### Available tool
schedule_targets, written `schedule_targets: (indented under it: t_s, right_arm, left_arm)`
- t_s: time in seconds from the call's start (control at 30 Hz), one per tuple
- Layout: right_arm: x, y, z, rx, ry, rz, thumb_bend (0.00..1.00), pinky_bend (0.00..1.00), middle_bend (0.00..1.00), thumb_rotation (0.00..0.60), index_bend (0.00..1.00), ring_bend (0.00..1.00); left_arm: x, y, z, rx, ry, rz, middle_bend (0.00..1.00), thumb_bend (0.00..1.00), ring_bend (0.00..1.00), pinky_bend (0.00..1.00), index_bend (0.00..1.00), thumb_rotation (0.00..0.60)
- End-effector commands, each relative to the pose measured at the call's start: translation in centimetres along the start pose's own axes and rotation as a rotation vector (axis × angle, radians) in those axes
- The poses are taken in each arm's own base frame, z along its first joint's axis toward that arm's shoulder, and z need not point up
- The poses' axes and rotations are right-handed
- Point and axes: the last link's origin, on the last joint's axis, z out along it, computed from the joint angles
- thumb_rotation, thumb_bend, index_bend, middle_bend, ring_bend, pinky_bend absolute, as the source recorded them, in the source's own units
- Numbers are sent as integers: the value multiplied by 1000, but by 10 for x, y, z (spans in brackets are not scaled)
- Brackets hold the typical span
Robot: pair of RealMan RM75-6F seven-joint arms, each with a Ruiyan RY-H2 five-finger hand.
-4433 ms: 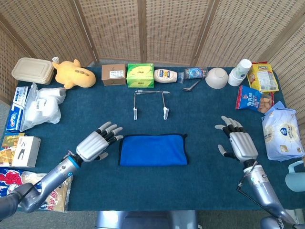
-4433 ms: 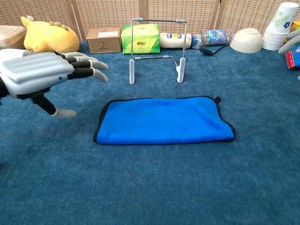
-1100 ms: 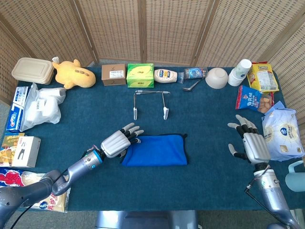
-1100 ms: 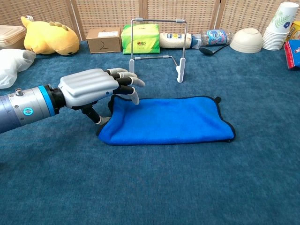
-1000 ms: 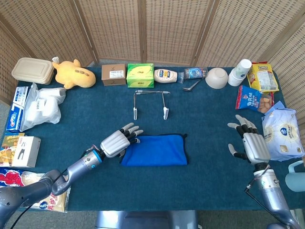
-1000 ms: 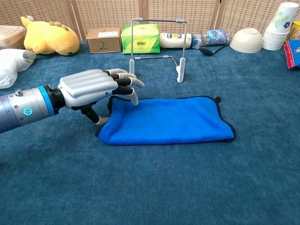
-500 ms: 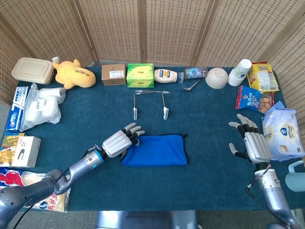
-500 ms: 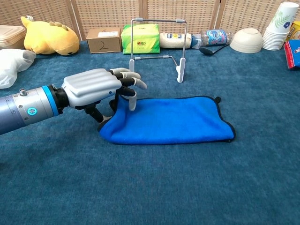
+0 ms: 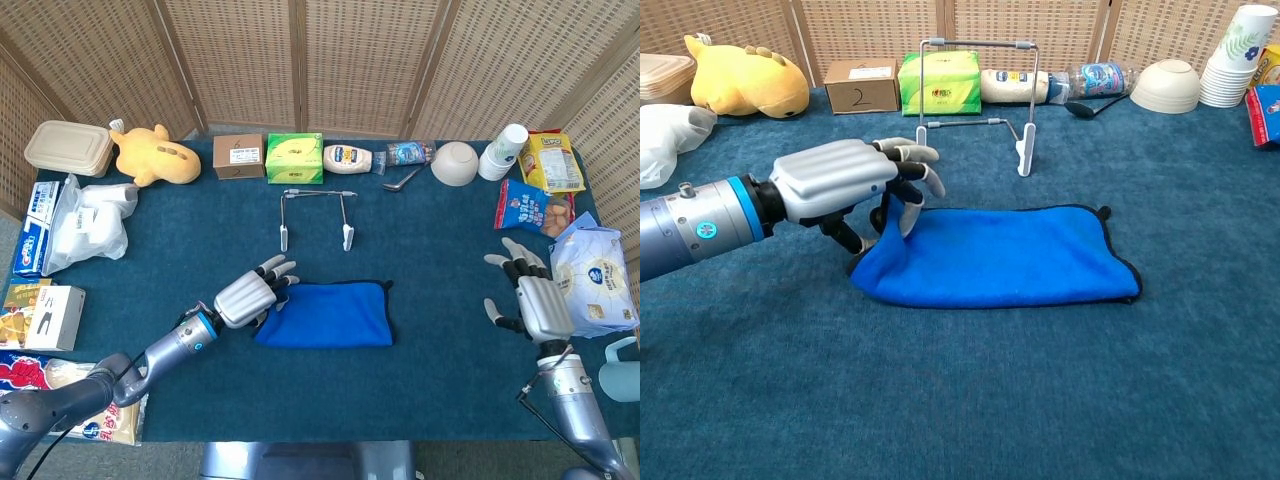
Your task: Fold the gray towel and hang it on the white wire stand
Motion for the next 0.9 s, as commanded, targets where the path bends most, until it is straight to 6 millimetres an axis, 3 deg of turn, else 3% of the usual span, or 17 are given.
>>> schedule_targets:
  t_s: [0.03,0.17,0.43,0.9]
  right_arm:
    - [0,0,0,-1,2,3,368,0,47,600,211,0]
    - [0,1,0,-2,4,5,366,0,46,600,210,0]
    - [1,6,0,-18,14,6,365,0,47,600,210,0]
    - [-5,16,-2,-37,25,2,365,0,47,600,206,0]
  left_arm:
    - [3,-2,0,6,7,-4,275,530,57,0,733,600]
    - [10,-2,-1,19,22,-38,280,531,75,0,743,600]
    - [48,-4,-11,71,116,-178,289,534,82,0,765,600]
    - [137,0,-28,159,227,-344,304,560,86,0,776,600]
